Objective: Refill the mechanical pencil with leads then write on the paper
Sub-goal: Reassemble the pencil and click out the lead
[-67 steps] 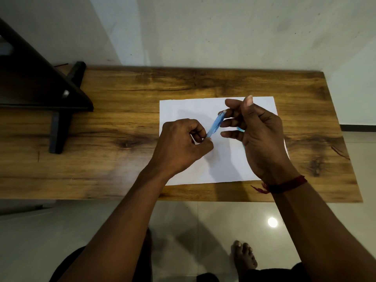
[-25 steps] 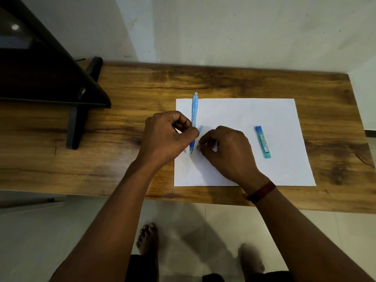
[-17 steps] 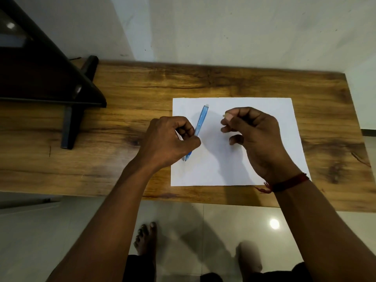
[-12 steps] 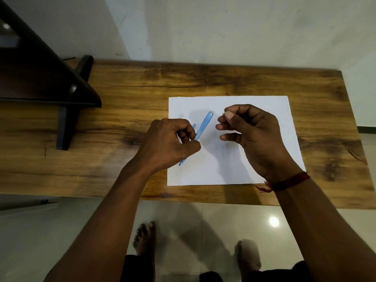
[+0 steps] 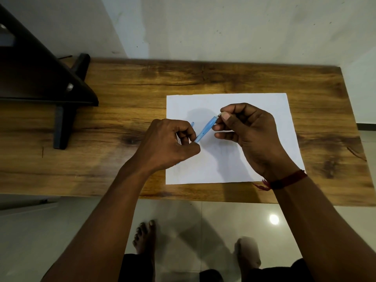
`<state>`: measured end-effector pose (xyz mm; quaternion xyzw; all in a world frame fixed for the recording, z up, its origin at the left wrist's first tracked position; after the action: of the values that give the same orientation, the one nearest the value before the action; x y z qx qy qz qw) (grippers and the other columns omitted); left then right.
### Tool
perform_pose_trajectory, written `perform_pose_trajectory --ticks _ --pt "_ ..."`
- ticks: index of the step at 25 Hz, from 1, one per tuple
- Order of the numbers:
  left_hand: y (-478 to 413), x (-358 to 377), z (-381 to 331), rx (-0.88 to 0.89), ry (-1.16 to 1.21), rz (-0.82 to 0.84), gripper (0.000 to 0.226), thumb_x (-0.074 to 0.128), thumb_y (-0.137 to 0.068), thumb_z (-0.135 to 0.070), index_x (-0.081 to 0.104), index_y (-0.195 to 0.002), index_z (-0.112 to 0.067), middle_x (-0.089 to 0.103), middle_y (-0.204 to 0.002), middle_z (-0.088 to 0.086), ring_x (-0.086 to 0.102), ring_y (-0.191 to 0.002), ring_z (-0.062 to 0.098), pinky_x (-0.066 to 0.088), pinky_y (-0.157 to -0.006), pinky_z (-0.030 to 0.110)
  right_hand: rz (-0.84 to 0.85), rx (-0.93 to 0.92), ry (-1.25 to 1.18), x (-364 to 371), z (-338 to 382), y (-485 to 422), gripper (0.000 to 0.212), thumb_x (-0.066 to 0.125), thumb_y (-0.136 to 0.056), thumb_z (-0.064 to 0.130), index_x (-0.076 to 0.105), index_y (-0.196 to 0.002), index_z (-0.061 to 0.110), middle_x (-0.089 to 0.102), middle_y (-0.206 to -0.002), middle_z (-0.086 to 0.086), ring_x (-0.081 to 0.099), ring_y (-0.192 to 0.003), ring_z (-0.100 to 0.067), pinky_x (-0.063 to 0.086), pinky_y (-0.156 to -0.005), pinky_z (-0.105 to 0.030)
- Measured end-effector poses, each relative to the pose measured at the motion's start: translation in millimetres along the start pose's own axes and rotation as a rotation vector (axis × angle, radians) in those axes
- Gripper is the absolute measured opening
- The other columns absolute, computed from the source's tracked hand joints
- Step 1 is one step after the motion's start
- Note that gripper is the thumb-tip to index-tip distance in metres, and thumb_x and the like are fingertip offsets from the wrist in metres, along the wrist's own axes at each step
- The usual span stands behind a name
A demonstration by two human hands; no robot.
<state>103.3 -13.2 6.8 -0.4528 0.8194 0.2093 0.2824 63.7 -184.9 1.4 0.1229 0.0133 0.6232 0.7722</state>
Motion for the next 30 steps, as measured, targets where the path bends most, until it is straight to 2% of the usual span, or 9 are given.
perform_pose_trajectory --ticks 11,15,20,26,30 --pt "0.1 -3.1 1.9 -0.02 -0.03 0.002 0.011 0.079 -0.068 -0.024 0.07 -0.075 -0.024 0.065 -0.063 -0.01 0.057 -0.055 -0.009 0.036 -0.052 -0.001 0.033 -0.017 0.164 3.0 0.2 0.2 0.011 0.055 -0.094 0.005 0.064 -0.099 0.007 0.072 -0.084 -0.005 0.072 -0.079 -0.023 0.06 -0.071 -0.034" --pt "0.5 -2.1 4.1 -0.031 -0.058 0.015 0.012 0.079 -0.066 -0.026 0.071 -0.074 -0.024 0.066 -0.063 -0.009 0.057 -0.059 -0.009 0.036 -0.053 -0.001 0.049 -0.092 0.373 2.8 1.8 -1.4 0.012 0.054 -0.094 0.004 0.062 -0.097 0.012 0.071 -0.086 -0.004 0.071 -0.077 -0.018 0.06 -0.068 -0.027" --pt "1.6 -0.3 5.0 -0.011 -0.083 0.047 0.011 0.078 -0.066 -0.027 0.071 -0.072 -0.022 0.066 -0.062 -0.007 0.057 -0.059 -0.007 0.037 -0.051 0.0 0.088 -0.22 0.614 4.1 4.8 0.7 0.018 0.054 -0.094 0.003 0.06 -0.095 0.019 0.068 -0.084 0.005 0.068 -0.074 -0.009 0.057 -0.065 -0.018" --pt "1.7 -0.4 4.9 0.008 -0.09 0.058 0.012 0.079 -0.065 -0.024 0.071 -0.071 -0.018 0.066 -0.061 -0.007 0.058 -0.06 -0.006 0.038 -0.051 0.002 0.121 -0.414 0.842 10.8 14.6 6.9 0.02 0.051 -0.092 -0.008 0.063 -0.098 0.007 0.066 -0.085 -0.008 0.065 -0.073 -0.02 0.058 -0.065 -0.036" --pt "2.7 0.9 5.1 0.01 -0.066 0.082 0.01 0.079 -0.064 -0.022 0.07 -0.067 -0.019 0.065 -0.06 -0.008 0.059 -0.059 -0.002 0.038 -0.05 0.003 0.159 -0.49 0.956 17.5 18.6 11.7 0.022 0.053 -0.087 -0.012 0.062 -0.097 0.005 0.066 -0.084 -0.009 0.062 -0.072 -0.022 0.057 -0.065 -0.04"
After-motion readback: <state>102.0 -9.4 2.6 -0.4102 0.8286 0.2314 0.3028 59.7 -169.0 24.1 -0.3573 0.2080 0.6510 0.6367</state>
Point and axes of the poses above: each hand's wrist, its own y-axis away from the middle knuckle, its own x-axis out of the palm, z = x × y, the point moved 8 cm from there along -y, towards the middle knuckle
